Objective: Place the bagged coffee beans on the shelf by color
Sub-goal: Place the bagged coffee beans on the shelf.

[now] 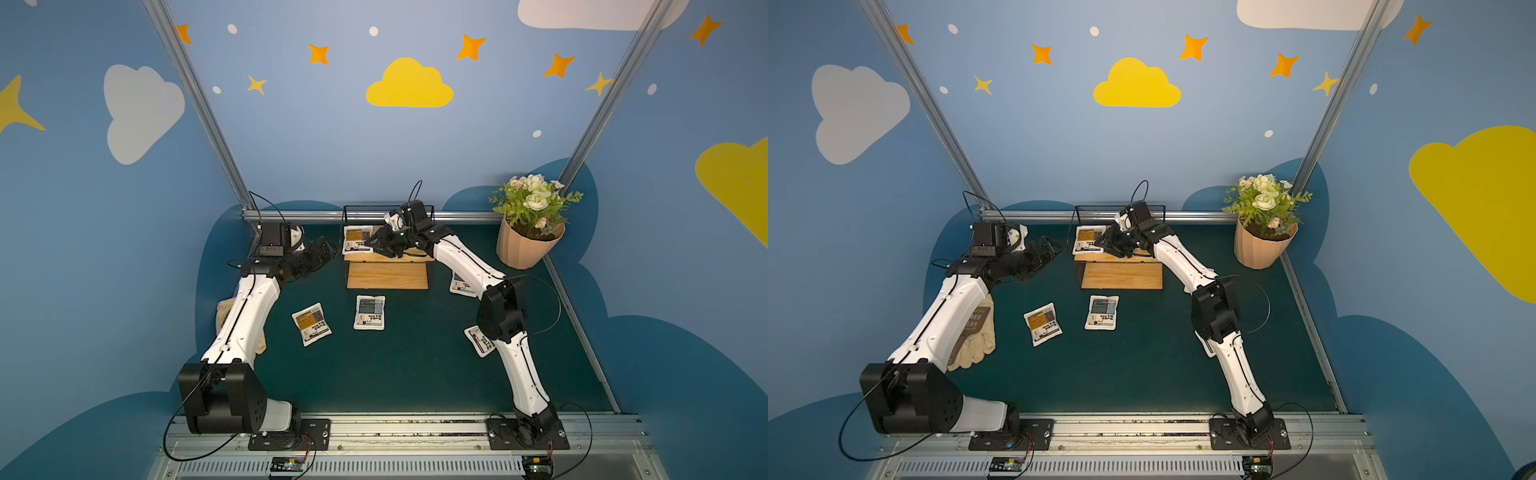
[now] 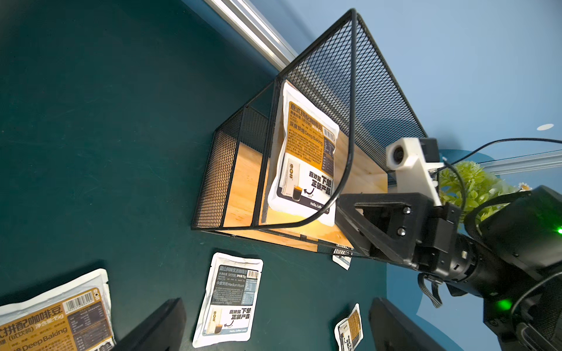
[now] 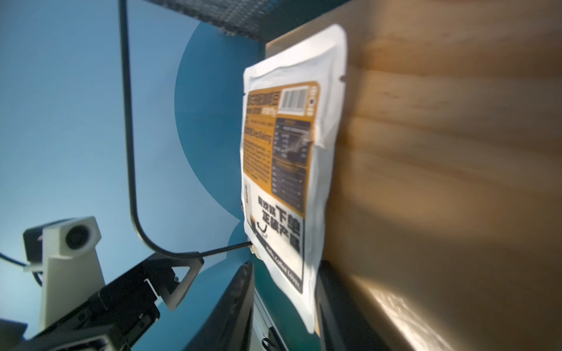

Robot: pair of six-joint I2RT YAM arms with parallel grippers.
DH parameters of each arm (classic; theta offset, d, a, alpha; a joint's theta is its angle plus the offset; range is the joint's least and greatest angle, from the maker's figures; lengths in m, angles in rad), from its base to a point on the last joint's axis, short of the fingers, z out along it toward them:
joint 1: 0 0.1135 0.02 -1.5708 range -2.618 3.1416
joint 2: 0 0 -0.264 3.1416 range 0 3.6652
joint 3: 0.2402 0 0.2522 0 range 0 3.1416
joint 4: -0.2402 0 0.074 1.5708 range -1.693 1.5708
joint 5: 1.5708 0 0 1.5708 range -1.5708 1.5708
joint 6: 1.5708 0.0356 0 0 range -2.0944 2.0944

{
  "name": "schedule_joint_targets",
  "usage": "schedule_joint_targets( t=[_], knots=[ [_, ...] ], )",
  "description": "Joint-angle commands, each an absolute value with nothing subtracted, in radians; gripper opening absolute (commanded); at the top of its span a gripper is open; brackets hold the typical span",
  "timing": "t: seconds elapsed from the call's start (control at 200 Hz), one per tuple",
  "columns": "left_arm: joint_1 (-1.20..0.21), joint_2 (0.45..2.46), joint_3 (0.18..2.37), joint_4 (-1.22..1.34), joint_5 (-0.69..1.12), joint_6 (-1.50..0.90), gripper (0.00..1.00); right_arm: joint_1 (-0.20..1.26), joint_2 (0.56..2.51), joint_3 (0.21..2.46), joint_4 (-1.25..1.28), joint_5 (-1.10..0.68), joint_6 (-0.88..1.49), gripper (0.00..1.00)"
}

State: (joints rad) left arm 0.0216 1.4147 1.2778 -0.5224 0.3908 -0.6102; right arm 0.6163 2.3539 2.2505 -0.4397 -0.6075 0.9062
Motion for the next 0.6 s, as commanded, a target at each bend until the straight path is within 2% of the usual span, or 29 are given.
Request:
schedule_joint_targets(
  t=[0.0,0.235,0.425,0.596],
  knots=[
    [0.025,1.409,1.269,-0.511,0.411,-0.613,1.00,0.611,2.293,2.222,-0.460,-0.588,0.885,0.52],
    [0.026,1.378,1.263,-0.511,0.432,-0.612,1.00,0.619,2.175,2.131,-0.433,-0.559,0.865,0.83],
    [0.013,1.314,1.225,-0.506,0.476,-0.624,1.00,0.633,1.975,1.926,-0.317,-0.565,0.898,0.85],
    [-0.065,1.238,1.157,-0.505,0.466,-0.620,1.00,0.632,1.742,1.649,-0.238,-0.533,0.927,0.87]
  ],
)
